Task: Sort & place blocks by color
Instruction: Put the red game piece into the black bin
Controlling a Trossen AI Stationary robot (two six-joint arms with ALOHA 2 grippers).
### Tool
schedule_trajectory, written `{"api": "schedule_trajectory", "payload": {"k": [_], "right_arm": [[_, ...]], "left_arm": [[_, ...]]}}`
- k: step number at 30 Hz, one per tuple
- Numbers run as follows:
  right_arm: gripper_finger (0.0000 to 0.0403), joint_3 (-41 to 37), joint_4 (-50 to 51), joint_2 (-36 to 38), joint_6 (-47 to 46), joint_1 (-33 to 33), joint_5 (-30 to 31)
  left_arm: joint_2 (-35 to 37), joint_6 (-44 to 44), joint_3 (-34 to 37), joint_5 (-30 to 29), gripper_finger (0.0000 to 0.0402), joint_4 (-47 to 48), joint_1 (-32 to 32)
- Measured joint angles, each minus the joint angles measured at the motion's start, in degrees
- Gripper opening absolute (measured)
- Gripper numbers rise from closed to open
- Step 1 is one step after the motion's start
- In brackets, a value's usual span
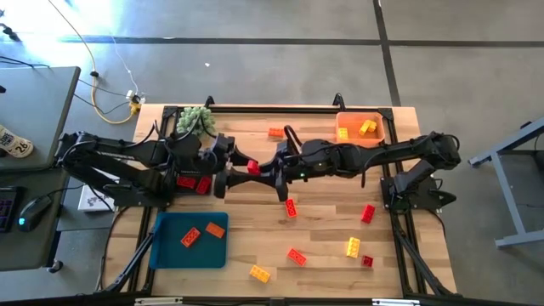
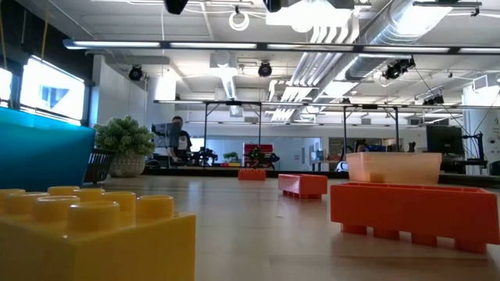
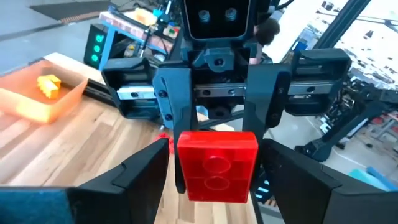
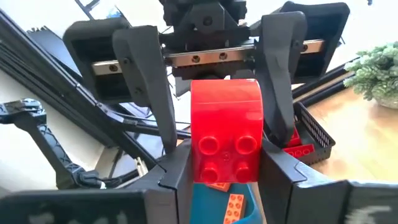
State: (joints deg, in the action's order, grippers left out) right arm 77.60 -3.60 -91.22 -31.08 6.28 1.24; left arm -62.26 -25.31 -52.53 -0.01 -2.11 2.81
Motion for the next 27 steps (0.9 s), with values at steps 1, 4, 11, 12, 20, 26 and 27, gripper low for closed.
{"api": "schedule_trajectory", "payload": {"k": [1,4,11,12,20,26,27], "right_arm": [[0.0112,0.0,0.0,0.0,0.0,0.0,0.0],[0.0112,0.0,0.4,0.0,0.0,0.0,-0.4],[0.0112,0.0,0.6,0.0,0.5,0.1,-0.7],[0.0112,0.0,0.9,0.0,0.8,0.1,-0.8],[0.0112,0.0,1.2,0.0,0.9,0.1,-0.9],[0.0159,0.0,1.3,0.0,0.4,0.2,-0.4],[0.0173,0.0,1.4,0.0,0.3,0.2,0.2]], "left_arm": [[0.0,0.4,0.0,0.0,0.0241,-0.2,0.2],[0.0,0.5,0.0,-0.2,0.0227,-1.2,0.3],[-0.1,2.9,0.0,0.5,0.0134,-1.6,0.4],[-0.2,3.0,0.0,1.2,0.0121,-1.6,0.4],[-0.3,2.6,0.0,2.2,0.0112,-0.9,0.5],[-0.3,2.8,0.0,2.4,0.0112,-0.6,0.4],[-0.3,3.0,0.0,2.3,0.0112,0.1,0.4]]}}
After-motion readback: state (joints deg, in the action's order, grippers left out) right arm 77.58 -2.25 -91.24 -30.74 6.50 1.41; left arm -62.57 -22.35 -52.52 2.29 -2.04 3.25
